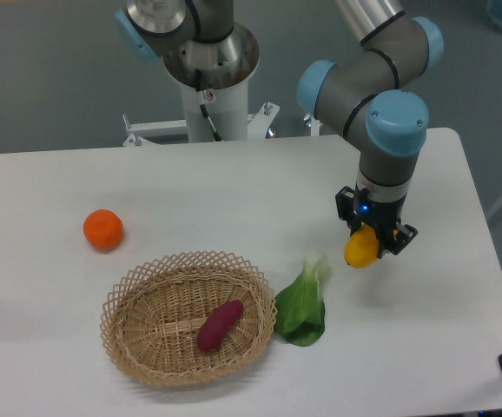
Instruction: Place the mango on the table
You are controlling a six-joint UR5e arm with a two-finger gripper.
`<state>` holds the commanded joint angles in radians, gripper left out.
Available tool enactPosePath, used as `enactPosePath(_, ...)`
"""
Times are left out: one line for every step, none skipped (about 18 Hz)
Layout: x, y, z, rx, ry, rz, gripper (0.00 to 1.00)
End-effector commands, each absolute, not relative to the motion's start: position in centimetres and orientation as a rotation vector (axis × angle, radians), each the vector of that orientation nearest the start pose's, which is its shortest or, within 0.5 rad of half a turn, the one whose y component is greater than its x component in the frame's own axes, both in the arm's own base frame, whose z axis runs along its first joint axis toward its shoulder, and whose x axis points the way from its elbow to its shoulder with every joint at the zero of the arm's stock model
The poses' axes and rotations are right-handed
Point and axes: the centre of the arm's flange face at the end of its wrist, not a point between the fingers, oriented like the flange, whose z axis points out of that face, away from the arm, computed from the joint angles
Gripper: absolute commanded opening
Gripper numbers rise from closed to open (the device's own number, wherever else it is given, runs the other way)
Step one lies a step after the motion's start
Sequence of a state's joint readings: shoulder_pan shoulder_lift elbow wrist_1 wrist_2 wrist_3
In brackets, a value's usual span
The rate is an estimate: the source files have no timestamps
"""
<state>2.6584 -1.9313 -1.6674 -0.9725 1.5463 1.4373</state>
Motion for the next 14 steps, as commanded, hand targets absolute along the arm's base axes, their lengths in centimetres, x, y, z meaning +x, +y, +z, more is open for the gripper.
enactPosePath(-48.0,40.6,30.1,-3.023,0.539,0.194,0.33)
enactPosePath(-48.0,40.6,30.1,-3.024,0.539,0.192,0.33)
enactPosePath(-48.0,40.6,29.9,-3.025,0.544,0.187,0.33)
enactPosePath(-48.0,40.6,30.0,-3.024,0.546,0.19,0.33)
enactPosePath(-48.0,40.6,30.2,-3.021,0.546,0.193,0.33)
enactPosePath(-48.1,40.6,30.1,-3.023,0.544,0.192,0.33)
enactPosePath(-48.1,40.7,29.9,-3.029,0.544,0.187,0.34)
enactPosePath(-48.1,40.6,29.8,-3.039,0.547,0.191,0.33)
enactPosePath(-48.2,40.6,29.9,-3.043,0.548,0.19,0.33)
enactPosePath(-48.2,40.5,29.9,-3.044,0.553,0.191,0.32)
enactPosePath(-48.2,40.2,29.8,-3.047,0.548,0.183,0.32)
enactPosePath(-48.0,40.1,29.6,-3.047,0.551,0.175,0.32)
enactPosePath(-47.8,39.9,29.3,-3.051,0.549,0.164,0.32)
enactPosePath(-47.4,39.7,28.7,-3.053,0.55,0.147,0.31)
